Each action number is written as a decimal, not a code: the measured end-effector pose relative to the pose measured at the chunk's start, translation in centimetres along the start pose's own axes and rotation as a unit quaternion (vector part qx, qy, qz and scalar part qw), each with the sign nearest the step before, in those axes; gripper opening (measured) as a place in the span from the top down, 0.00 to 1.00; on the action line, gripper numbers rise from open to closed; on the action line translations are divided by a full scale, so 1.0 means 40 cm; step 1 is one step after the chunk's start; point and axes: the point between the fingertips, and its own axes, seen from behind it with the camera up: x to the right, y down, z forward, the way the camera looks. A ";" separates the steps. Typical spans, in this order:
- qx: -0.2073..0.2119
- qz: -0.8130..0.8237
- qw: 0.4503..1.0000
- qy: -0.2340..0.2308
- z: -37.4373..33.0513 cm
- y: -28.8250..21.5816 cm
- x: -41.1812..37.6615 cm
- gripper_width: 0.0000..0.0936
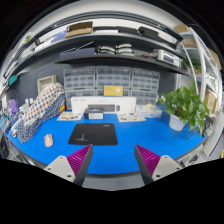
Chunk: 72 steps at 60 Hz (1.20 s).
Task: Arrange mouse
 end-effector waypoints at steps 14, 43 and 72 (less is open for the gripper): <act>-0.060 -0.012 0.997 -0.054 0.040 0.209 -0.211 0.10; -0.118 -0.039 0.983 -0.138 0.223 0.301 -0.762 0.09; -0.137 -0.031 0.988 -0.064 0.529 0.190 -0.859 0.16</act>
